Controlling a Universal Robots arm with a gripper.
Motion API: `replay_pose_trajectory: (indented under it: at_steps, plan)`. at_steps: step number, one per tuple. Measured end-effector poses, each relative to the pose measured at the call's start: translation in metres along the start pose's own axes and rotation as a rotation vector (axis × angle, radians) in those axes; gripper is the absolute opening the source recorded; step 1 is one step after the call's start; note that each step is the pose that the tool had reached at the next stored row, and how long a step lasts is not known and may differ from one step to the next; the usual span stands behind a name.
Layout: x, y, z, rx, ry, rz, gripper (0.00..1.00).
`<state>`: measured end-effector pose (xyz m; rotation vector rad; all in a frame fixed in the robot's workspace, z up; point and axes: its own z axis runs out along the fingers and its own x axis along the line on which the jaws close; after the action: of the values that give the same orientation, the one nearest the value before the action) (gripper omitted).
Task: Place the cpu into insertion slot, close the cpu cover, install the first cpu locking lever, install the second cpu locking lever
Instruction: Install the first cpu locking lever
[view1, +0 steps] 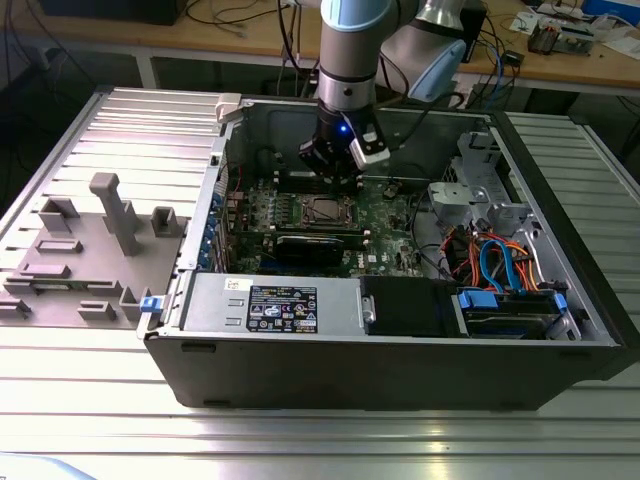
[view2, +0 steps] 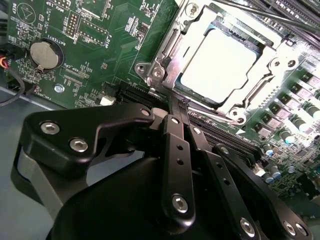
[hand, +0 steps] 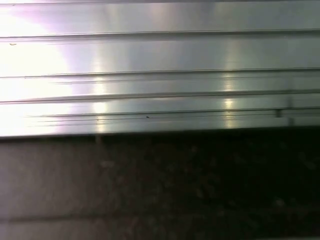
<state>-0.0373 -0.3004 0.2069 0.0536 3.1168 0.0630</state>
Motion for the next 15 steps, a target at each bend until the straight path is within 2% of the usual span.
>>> replay_pose_trajectory:
  at_steps: [3,8,11,12,14,15]
  plan:
    - [0.0,-0.0001,0.0001,0.0006,0.0,0.0,0.11]
    - [0.0001,-0.0011,0.0033,0.0112,0.0,0.0,0.11]
    - [0.0001,-0.0011,0.0051,0.0123,-0.0003,0.0,0.11]
    - [0.0001,-0.0012,0.005,0.01,0.0,0.0,0.11]
    - [0.0002,-0.0011,0.0051,-0.0054,0.0006,0.0,0.11]
    - [0.0001,-0.001,0.0045,-0.0091,0.0006,0.0,0.11]
